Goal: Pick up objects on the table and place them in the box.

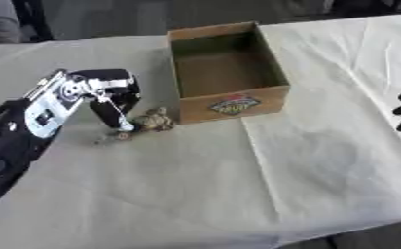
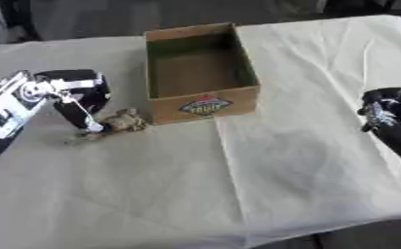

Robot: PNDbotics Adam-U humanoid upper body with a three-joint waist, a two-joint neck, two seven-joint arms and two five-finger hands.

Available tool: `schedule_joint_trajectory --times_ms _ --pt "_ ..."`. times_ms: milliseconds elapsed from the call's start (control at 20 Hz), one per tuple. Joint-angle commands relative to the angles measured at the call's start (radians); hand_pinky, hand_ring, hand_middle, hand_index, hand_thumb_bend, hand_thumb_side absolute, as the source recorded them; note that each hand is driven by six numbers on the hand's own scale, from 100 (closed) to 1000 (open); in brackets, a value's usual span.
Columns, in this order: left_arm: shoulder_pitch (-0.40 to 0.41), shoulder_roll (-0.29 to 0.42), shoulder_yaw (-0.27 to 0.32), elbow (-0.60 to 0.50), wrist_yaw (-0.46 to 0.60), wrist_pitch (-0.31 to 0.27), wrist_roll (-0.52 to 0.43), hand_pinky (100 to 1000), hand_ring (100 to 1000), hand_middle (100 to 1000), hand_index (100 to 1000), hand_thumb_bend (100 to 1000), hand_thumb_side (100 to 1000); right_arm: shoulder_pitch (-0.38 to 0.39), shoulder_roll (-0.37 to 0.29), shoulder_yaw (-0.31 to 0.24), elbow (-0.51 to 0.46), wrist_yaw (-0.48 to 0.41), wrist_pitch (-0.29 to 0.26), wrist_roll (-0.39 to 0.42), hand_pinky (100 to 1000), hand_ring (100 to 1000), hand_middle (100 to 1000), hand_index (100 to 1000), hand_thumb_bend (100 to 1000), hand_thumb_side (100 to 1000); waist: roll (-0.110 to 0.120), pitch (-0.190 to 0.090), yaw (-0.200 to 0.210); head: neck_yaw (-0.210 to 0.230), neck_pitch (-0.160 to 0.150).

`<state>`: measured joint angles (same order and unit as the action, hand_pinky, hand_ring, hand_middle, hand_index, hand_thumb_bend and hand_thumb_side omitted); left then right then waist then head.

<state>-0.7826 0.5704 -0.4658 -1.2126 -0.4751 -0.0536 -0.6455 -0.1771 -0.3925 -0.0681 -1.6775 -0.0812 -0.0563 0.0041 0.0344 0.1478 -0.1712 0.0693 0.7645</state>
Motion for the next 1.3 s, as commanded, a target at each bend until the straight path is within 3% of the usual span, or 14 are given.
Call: schedule_joint_trajectory --times_ms 50,150,200,300,550,1050,1250,1300 --pt "-0.017 0.020 -0.003 -0.001 0.018 0.005 -0.036 550 571 555 680 505 100 -0.015 -0.021 -0.009 -0.009 0.001 -0.002 0.002 378 558 590 629 100 372 -0.003 -0.016 -0.001 0.001 0.005" --pt "-0.013 0.020 -0.007 0.009 0.035 0.008 -0.064 574 606 598 714 538 100 -0.015 -0.020 -0.009 -0.009 0.001 -0.002 0.002 378 558 590 629 100 373 -0.003 -0.016 -0.001 0.000 0.005" --pt "-0.012 0.021 -0.003 0.008 0.045 0.009 -0.078 600 655 655 751 660 100 -0.015 -0.020 -0.009 -0.009 0.001 -0.002 0.002 377 558 590 629 100 372 -0.003 -0.016 -0.001 -0.001 0.005" --pt "-0.013 0.026 0.010 -0.010 0.058 0.016 -0.106 617 686 696 772 735 151 -0.014 -0.021 -0.010 -0.008 0.001 -0.002 0.001 377 558 590 629 100 372 -0.003 -0.017 0.001 -0.002 0.005" --pt "-0.018 0.018 0.013 -0.044 0.042 0.048 -0.126 610 683 692 765 734 142 -0.015 -0.019 -0.009 -0.008 0.001 -0.002 0.003 377 558 589 629 100 372 -0.002 -0.016 0.001 -0.002 0.005" --pt "-0.018 -0.027 -0.004 0.015 -0.034 0.054 -0.108 615 684 691 756 722 120 -0.017 -0.017 -0.008 -0.007 0.002 -0.002 0.004 377 558 589 629 100 372 -0.004 -0.012 -0.004 -0.002 0.005" --pt "-0.011 -0.041 -0.010 0.035 -0.061 0.052 -0.088 561 632 641 736 676 100 -0.017 -0.017 -0.008 -0.007 0.002 -0.002 0.004 377 557 589 629 100 371 -0.005 -0.011 -0.004 -0.002 0.005" --pt "-0.010 -0.043 -0.011 0.039 -0.063 0.051 -0.086 503 580 587 702 625 100 -0.017 -0.017 -0.008 -0.007 0.002 -0.002 0.004 377 557 589 629 100 371 -0.005 -0.011 -0.004 -0.001 0.005"
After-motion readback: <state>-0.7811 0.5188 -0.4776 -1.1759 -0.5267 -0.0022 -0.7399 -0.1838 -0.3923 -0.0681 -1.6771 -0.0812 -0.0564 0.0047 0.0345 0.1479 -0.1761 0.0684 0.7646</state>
